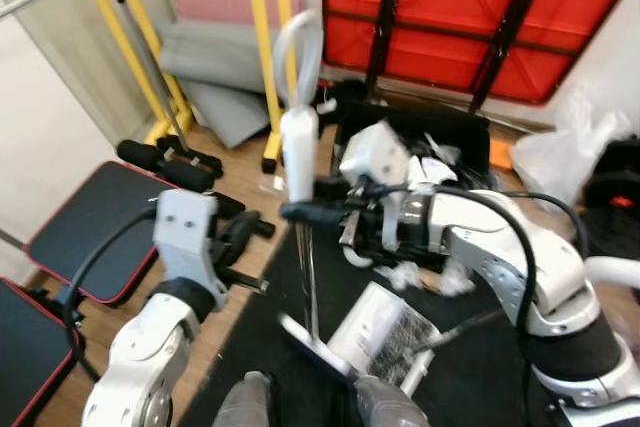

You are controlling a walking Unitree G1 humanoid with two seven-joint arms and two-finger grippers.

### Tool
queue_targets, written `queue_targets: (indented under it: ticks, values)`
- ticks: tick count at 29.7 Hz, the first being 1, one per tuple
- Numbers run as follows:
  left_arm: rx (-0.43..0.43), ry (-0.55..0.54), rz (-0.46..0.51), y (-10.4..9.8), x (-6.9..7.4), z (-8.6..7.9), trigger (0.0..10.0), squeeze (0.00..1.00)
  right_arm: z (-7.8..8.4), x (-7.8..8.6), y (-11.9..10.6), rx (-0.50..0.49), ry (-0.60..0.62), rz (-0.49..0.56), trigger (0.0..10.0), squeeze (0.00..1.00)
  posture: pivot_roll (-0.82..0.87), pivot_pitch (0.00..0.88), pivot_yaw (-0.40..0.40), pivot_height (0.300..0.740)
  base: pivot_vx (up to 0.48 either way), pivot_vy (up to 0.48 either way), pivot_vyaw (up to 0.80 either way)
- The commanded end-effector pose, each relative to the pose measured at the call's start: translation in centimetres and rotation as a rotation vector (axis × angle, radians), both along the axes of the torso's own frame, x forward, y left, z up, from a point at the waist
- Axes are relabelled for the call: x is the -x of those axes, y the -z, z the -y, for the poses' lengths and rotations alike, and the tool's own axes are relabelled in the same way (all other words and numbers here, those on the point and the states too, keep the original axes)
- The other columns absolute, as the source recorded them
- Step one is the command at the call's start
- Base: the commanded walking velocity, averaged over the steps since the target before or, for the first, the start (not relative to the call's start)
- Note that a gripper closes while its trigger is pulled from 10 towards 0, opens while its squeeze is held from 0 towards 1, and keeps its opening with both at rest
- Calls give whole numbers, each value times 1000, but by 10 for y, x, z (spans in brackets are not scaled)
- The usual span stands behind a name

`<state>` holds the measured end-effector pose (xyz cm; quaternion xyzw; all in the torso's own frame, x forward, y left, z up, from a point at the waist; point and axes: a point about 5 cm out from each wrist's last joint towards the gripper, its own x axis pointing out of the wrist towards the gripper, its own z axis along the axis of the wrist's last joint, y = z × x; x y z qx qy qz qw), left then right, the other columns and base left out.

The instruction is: Sweep floor

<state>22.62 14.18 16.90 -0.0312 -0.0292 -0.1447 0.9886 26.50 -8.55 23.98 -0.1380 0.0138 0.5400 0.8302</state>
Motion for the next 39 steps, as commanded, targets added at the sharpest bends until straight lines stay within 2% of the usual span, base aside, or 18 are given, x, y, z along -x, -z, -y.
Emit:
queue_targets:
  ticks: [1, 2, 6, 10, 13, 21, 23, 26, 29, 32, 39]
  values:
    - [-9, -26, -13, 4, -2, -3, 10000, 0, -2, 1, -2, -6, -19, 59, 10000, 0, -93, 112, -15, 740, 0, 0, 794]
    - [-3, -53, -7, 6, -8, -6, 10000, 0, 1, -3, 8, 18, -6, 66, 10000, 0, -99, 90, -22, 740, 0, 0, 794]
    - [-1, -77, -6, 9, -12, -7, 10000, 0, 4, -2, 13, 17, -20, 60, 10000, 0, -103, 67, -27, 740, 0, 0, 792]
    - [-2, -83, -8, 11, -13, -7, 10000, 0, 5, -2, 15, 15, -26, 55, 10000, 0, -103, 64, -28, 740, 0, 0, 788]
    - [-41, -95, -5, 14, -13, -6, 10000, 0, 6, -2, 17, 6, -38, 58, 10000, 0, -104, 42, -34, 740, 0, 0, 794]
    - [-69, -127, 7, 17, -15, -4, 10000, 0, 9, -10, 30, 2, 20, 44, 10000, 0, -102, 29, -50, 740, 0, 0, 794]
    - [-76, -138, 7, 18, -15, -3, 10000, 0, 11, -14, 35, -2, 61, 37, 10000, 0, -100, 26, -51, 740, 0, 0, 788]
    - [-100, -141, 14, 18, -13, 0, 10000, 0, 14, -20, 40, -60, 142, 13, 10000, 0, -93, 26, -44, 740, 0, 0, 794]
    - [-104, -140, 17, 19, -13, 1, 10000, 0, 16, -22, 41, -81, 166, 9, 10000, 0, -93, 25, -42, 740, 0, 0, 794]
    - [-125, -125, 19, 19, -12, 5, 10000, 0, 26, -31, 47, -160, 317, -30, 10000, 0, -87, 18, -24, 740, 0, 0, 794]
    - [-157, -112, 0, 24, -13, 5, 10000, 0, 41, -42, 58, -158, 478, -35, 10000, 0, -87, 7, -5, 740, 0, 0, 790]
